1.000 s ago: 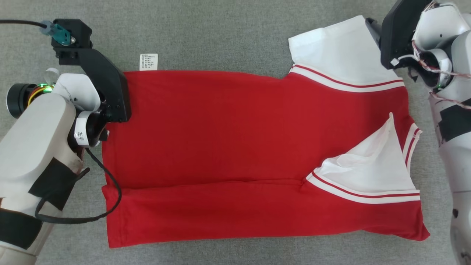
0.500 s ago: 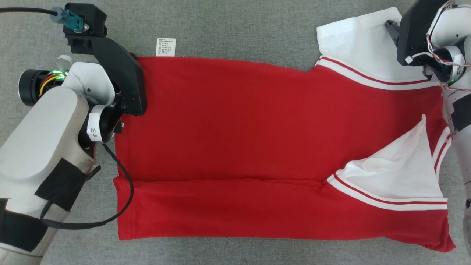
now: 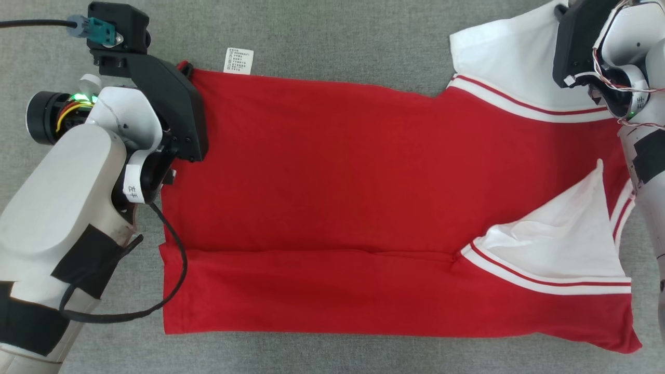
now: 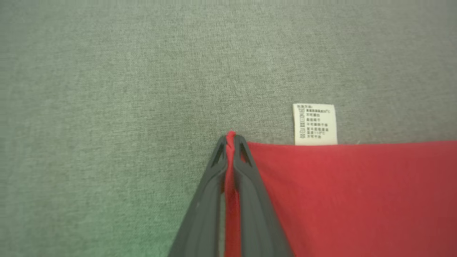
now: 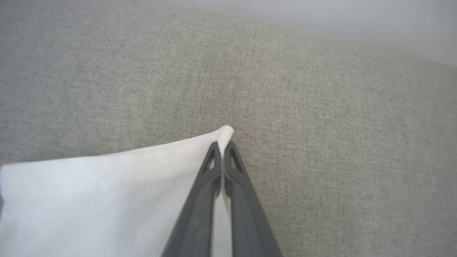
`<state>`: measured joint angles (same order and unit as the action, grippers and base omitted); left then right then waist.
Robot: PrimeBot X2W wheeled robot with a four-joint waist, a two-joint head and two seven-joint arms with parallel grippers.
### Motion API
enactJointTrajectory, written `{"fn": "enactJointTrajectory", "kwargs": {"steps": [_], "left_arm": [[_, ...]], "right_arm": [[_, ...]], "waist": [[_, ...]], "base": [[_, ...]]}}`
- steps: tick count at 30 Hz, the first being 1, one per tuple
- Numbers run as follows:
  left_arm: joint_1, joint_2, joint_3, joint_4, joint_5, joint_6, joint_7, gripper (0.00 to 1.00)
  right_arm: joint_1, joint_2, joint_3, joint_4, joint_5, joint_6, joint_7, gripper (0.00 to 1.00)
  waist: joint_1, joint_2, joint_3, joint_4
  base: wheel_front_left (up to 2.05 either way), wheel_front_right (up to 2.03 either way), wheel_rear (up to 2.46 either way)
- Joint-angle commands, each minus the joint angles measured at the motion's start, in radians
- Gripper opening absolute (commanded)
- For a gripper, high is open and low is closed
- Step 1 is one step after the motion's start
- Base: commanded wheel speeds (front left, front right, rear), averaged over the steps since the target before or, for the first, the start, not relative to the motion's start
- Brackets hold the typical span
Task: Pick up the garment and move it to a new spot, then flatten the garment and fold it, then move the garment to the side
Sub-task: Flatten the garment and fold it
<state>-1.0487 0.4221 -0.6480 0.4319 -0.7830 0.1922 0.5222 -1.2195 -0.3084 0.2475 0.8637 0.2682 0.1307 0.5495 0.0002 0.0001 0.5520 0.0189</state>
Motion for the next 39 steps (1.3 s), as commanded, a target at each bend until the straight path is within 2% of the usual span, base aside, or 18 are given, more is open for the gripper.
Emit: {"fn": "enactJointTrajectory", "kwargs": {"steps": [1,7,13,19,25,32,39], "left_arm": [[0.013,0.008,0.010,0.013,0.010,-0.004,-0.025,0.00],[0.031,0.016,0.003,0.026,0.020,-0.036,-0.084,0.00],[0.100,0.018,-0.006,0.007,0.011,-0.059,-0.143,0.00],[0.218,0.033,-0.016,-0.025,0.029,-0.060,-0.250,0.00],[0.329,0.029,0.001,-0.018,0.012,-0.040,-0.366,0.00],[0.426,0.009,0.022,0.014,-0.008,-0.019,-0.456,0.00],[0.487,-0.003,0.020,0.041,-0.019,-0.009,-0.497,0.00]], "right_arm": [[-0.001,0.006,-0.002,0.002,0.019,0.000,-0.035,0.00],[0.051,-0.004,0.046,-0.030,0.119,0.000,-0.103,0.00],[0.167,-0.063,0.110,-0.164,0.267,0.000,-0.090,0.00],[0.387,-0.180,0.116,-0.392,0.411,0.000,0.003,0.00],[0.609,-0.236,0.031,-0.598,0.413,0.000,0.122,0.00],[0.826,-0.193,-0.100,-0.790,0.362,0.000,0.281,0.00],[0.959,-0.126,-0.166,-0.920,0.312,0.000,0.381,0.00]], "waist": [[-0.0002,-0.0001,-0.016,-0.006],[-0.0002,-0.0001,-0.070,-0.014],[-0.0002,-0.0001,-0.134,-0.018],[-0.0002,-0.0001,-0.209,-0.022],[-0.0002,-0.0001,-0.266,-0.038],[-0.0002,-0.0001,-0.309,-0.048],[-0.0002,-0.0001,-0.329,-0.052]], "base": [[0.00,0.00,0.00],[0.00,0.00,0.00],[0.00,0.00,0.00],[0.00,0.00,0.00],[0.00,0.00,0.00],[0.00,0.00,0.00],[0.00,0.00,0.00]]}}
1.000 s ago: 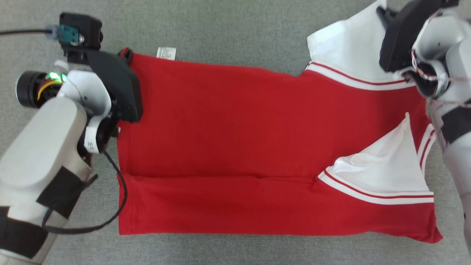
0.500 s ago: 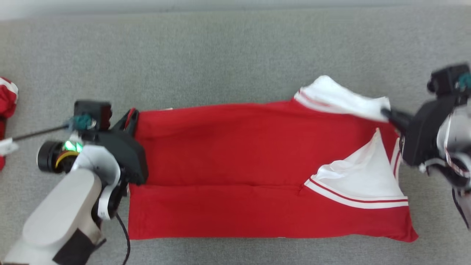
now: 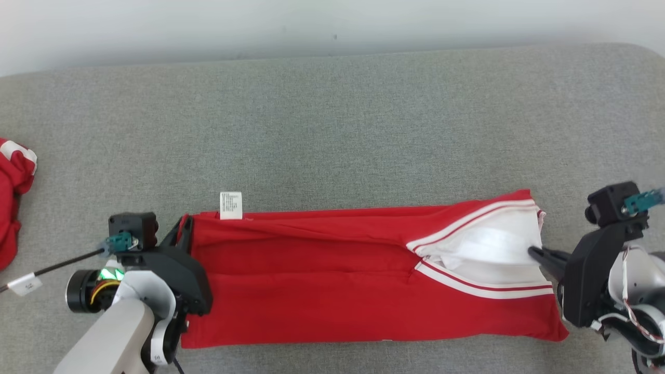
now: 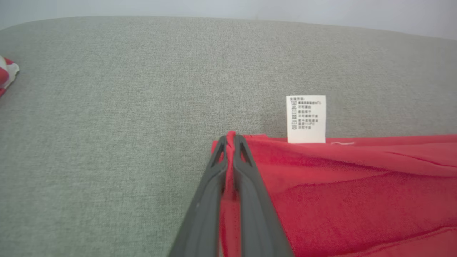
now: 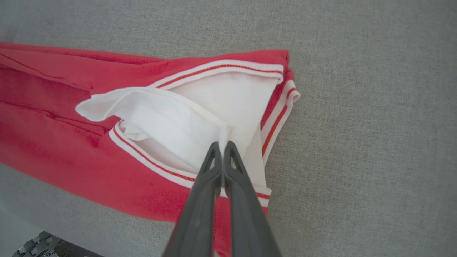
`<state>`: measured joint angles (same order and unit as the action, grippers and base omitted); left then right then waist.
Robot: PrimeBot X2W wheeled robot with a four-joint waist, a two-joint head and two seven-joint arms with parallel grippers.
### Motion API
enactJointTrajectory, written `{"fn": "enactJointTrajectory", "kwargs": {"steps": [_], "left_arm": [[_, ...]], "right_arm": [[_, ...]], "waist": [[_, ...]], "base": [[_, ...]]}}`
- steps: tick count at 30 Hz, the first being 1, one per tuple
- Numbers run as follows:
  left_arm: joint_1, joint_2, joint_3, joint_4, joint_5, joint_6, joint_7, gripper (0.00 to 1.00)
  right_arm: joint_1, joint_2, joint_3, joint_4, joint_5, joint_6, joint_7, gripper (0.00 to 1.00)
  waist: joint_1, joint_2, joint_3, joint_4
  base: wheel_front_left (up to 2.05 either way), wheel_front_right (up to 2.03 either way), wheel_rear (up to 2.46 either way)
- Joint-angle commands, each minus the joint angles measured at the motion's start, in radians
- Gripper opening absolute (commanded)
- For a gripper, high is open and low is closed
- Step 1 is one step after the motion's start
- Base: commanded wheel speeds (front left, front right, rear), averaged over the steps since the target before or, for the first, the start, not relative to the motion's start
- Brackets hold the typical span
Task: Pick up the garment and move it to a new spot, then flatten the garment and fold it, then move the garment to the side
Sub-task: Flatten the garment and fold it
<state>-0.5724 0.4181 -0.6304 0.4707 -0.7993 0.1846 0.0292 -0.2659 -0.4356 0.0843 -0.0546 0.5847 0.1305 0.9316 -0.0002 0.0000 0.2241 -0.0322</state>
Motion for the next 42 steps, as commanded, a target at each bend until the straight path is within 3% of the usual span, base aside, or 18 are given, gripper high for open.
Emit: {"fn": "enactJointTrajectory", "kwargs": {"steps": [1,2,4,5,6,7,17,22,25,30,34,38,42], "left_arm": [[0.019,0.002,0.004,0.006,-0.006,-0.001,-0.009,0.01],[0.026,0.002,0.005,0.009,-0.009,-0.001,-0.014,0.04],[0.038,-0.004,0.006,0.014,-0.013,-0.002,-0.024,0.35],[0.044,-0.006,0.006,0.015,-0.013,0.001,-0.029,0.95],[0.049,-0.008,0.008,0.019,-0.015,0.006,-0.034,1.00],[0.055,-0.010,0.008,0.020,-0.016,0.007,-0.042,1.00],[0.166,-0.033,0.043,0.006,-0.028,0.027,-0.203,1.00],[0.263,-0.058,0.118,-0.078,-0.019,0.010,-0.291,1.00],[0.325,-0.081,0.222,-0.207,0.080,-0.011,-0.295,1.00],[0.494,-0.178,0.401,-0.401,0.278,-0.090,-0.294,1.00],[0.593,-0.265,0.503,-0.479,0.414,-0.186,-0.294,1.00],[0.649,-0.338,0.600,-0.504,0.483,-0.251,-0.294,1.00],[0.675,-0.362,0.635,-0.494,0.511,-0.283,-0.294,1.00]], "right_arm": [[0.016,0.009,-0.008,-0.013,-0.011,0.000,0.007,0.00],[0.028,0.014,-0.011,-0.019,-0.017,0.000,0.017,0.00],[0.048,0.020,-0.014,-0.032,-0.028,0.000,0.031,0.00],[0.055,0.027,-0.021,-0.034,-0.032,0.000,0.032,0.00],[0.062,0.037,-0.026,-0.036,-0.036,0.000,0.031,0.16],[0.075,0.044,-0.028,-0.032,-0.040,0.000,0.041,1.00],[0.145,0.080,-0.068,-0.041,-0.075,0.000,0.076,1.00],[0.176,0.107,-0.137,-0.060,-0.086,0.000,0.029,1.00],[0.178,0.129,-0.187,-0.062,-0.103,0.000,-0.001,1.00],[0.138,0.201,-0.275,-0.005,-0.156,0.000,-0.042,1.00],[0.088,0.264,-0.338,0.076,-0.196,0.000,-0.065,1.00],[0.035,0.299,-0.367,0.148,-0.223,0.000,-0.081,1.00],[-0.008,0.302,-0.377,0.222,-0.257,0.000,-0.085,1.00]], "waist": [[0.0002,0.0000,-0.002,0.000],[0.0002,0.0000,-0.003,0.000],[0.0002,0.0000,-0.004,0.002],[0.0002,0.0000,-0.004,0.003],[0.0002,0.0000,-0.005,0.004],[0.0002,0.0000,-0.007,0.006],[0.0002,0.0000,-0.056,0.014],[0.0002,0.0000,-0.091,0.027],[0.0002,0.0000,-0.113,0.033],[0.0002,0.0000,-0.140,0.035],[0.0002,0.0000,-0.141,0.039],[0.0002,0.0000,-0.130,0.048],[0.0002,0.0000,-0.108,0.063]], "base": [[0.00,0.00,0.00],[0.00,0.00,0.00],[0.00,0.00,0.00],[0.00,0.00,0.00],[0.00,0.00,0.00],[0.00,0.00,0.00],[0.00,0.00,0.00],[0.00,0.00,0.00],[0.00,0.00,0.00],[0.00,0.00,0.00],[0.00,0.00,0.00],[0.00,0.00,0.00],[0.00,0.00,0.00]]}}
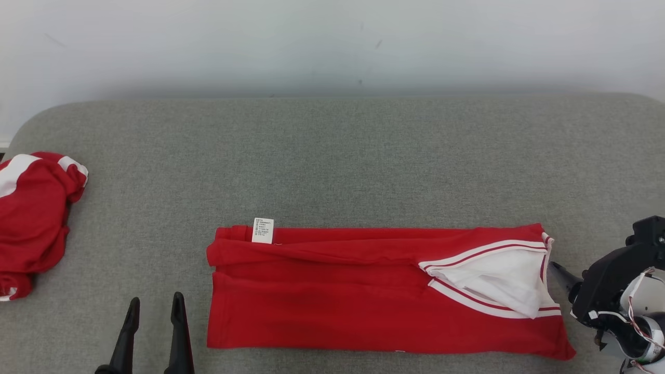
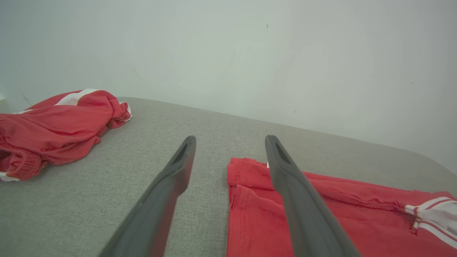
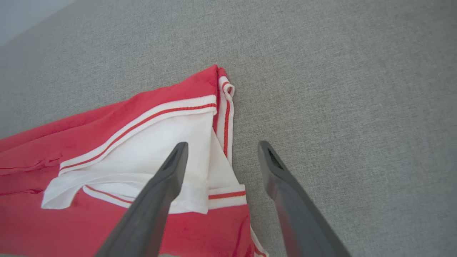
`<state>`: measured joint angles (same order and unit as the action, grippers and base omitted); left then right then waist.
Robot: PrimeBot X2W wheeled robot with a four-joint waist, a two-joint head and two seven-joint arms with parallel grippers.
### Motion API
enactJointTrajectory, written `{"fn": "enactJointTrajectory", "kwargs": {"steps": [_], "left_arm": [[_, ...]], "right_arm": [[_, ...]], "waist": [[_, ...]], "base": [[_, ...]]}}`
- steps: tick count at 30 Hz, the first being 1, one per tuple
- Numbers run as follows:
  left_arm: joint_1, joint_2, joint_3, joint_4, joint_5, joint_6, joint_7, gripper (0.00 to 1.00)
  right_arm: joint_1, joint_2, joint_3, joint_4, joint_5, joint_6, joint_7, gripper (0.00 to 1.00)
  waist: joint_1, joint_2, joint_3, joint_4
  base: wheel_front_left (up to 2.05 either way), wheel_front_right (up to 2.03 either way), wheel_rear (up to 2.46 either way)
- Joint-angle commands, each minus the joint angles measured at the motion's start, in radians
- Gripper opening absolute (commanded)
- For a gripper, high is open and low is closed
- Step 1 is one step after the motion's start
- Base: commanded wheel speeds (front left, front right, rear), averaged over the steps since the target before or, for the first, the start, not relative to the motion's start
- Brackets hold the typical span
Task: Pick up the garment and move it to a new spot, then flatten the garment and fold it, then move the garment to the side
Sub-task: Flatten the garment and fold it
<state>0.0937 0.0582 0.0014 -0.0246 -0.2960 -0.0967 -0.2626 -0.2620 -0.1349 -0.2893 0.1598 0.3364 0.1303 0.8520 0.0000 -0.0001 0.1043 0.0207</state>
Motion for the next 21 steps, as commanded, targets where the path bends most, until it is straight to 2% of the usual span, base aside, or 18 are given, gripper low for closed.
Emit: {"fn": "enactJointTrajectory", "kwargs": {"steps": [1,3,12,19,20,21], "left_arm": [[0.010,-0.005,0.007,0.007,0.013,-0.008,-0.003,1.00],[0.003,-0.008,-0.001,0.029,0.035,-0.016,-0.003,1.00],[-0.029,-0.008,-0.018,0.043,0.006,-0.002,-0.003,1.00],[-0.032,-0.008,-0.011,0.051,0.001,0.001,-0.003,1.00],[-0.031,-0.008,-0.011,0.052,-0.001,0.002,-0.003,1.00],[-0.031,-0.008,-0.010,0.053,-0.001,0.002,-0.003,1.00]], "right_arm": [[-0.021,0.003,-0.008,0.029,-0.015,0.001,-0.007,1.00],[-0.043,-0.001,-0.009,0.083,-0.032,0.001,-0.012,1.00],[-0.079,0.013,-0.019,0.228,-0.071,0.001,-0.024,1.00],[-0.087,0.040,0.031,0.280,-0.063,0.002,-0.015,1.00],[-0.086,0.039,0.045,0.285,-0.063,0.003,-0.010,0.75],[-0.086,0.039,0.052,0.288,-0.062,0.003,-0.011,0.40]], "waist": [[0.0000,0.0001,0.017,0.014],[0.0000,0.0001,0.034,0.029],[0.0000,0.0001,0.064,0.063],[0.0000,0.0001,0.067,0.067],[0.0000,0.0001,0.066,0.067],[0.0000,0.0001,0.066,0.066]], "base": [[0.00,0.00,0.00],[0.00,0.00,0.00],[0.00,0.00,0.00],[0.00,0.00,0.00],[0.00,0.00,0.00],[0.00,0.00,0.00]]}}
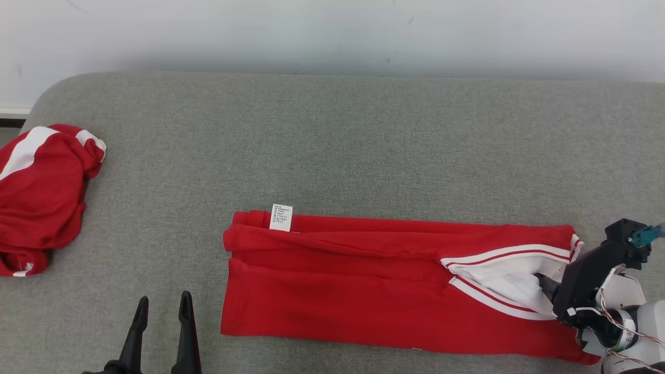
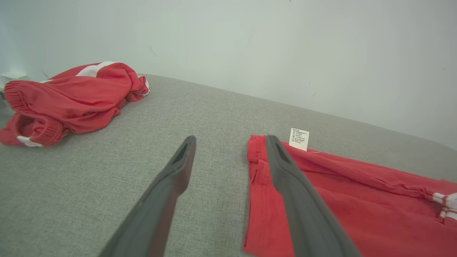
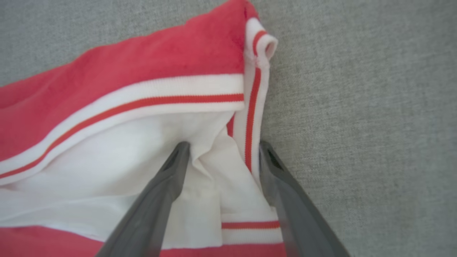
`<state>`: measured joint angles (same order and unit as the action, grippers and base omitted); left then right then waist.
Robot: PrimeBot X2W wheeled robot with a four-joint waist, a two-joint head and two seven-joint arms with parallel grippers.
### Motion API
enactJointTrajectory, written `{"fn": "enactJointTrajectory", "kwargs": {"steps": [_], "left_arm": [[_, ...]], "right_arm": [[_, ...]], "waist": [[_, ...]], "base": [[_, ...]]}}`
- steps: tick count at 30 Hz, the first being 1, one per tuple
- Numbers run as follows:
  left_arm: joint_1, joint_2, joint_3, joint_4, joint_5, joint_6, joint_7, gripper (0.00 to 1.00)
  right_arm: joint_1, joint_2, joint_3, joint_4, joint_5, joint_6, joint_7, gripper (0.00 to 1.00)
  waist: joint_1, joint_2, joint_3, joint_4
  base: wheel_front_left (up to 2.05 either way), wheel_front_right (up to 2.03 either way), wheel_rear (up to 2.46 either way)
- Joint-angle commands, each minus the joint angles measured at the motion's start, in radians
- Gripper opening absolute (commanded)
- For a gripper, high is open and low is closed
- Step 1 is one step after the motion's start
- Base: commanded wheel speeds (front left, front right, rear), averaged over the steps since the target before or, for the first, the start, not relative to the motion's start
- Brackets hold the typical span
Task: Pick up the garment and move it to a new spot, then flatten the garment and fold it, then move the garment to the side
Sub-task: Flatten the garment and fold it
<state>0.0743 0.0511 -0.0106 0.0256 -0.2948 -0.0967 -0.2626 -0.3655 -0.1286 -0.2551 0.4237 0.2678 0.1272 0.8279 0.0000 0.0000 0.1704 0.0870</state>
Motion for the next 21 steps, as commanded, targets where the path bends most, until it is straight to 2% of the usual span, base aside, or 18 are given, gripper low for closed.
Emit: {"fn": "enactJointTrajectory", "kwargs": {"steps": [1,2,3,11,21], "left_arm": [[-0.010,-0.001,0.003,0.004,-0.001,0.002,-0.003,1.00],[-0.008,-0.001,0.002,0.006,-0.001,0.002,-0.003,1.00],[-0.005,-0.001,0.002,0.008,-0.002,0.001,-0.003,1.00],[-0.013,-0.001,-0.009,0.002,-0.016,0.006,-0.003,1.00],[-0.011,-0.001,-0.033,-0.008,-0.026,0.008,-0.003,1.00]], "right_arm": [[0.016,0.032,0.024,0.029,0.008,0.006,0.010,0.14],[0.016,0.027,0.034,0.034,0.002,0.006,0.010,0.03],[0.014,0.018,0.038,0.033,-0.006,0.006,0.000,0.00],[-0.033,-0.071,-0.050,-0.009,-0.079,0.002,-0.090,0.00],[0.019,-0.169,-0.223,-0.100,-0.157,0.002,-0.078,0.00]], "waist": [[0.0000,0.0000,-0.002,-0.002],[0.0000,0.0000,-0.004,-0.003],[0.0000,0.0000,-0.005,-0.005],[0.0000,0.0000,-0.009,-0.030],[0.0000,0.0000,-0.016,-0.046]], "base": [[0.00,0.00,0.00],[0.00,0.00,0.00],[0.00,0.00,0.00],[0.00,0.00,0.00],[0.00,0.00,0.00]]}}
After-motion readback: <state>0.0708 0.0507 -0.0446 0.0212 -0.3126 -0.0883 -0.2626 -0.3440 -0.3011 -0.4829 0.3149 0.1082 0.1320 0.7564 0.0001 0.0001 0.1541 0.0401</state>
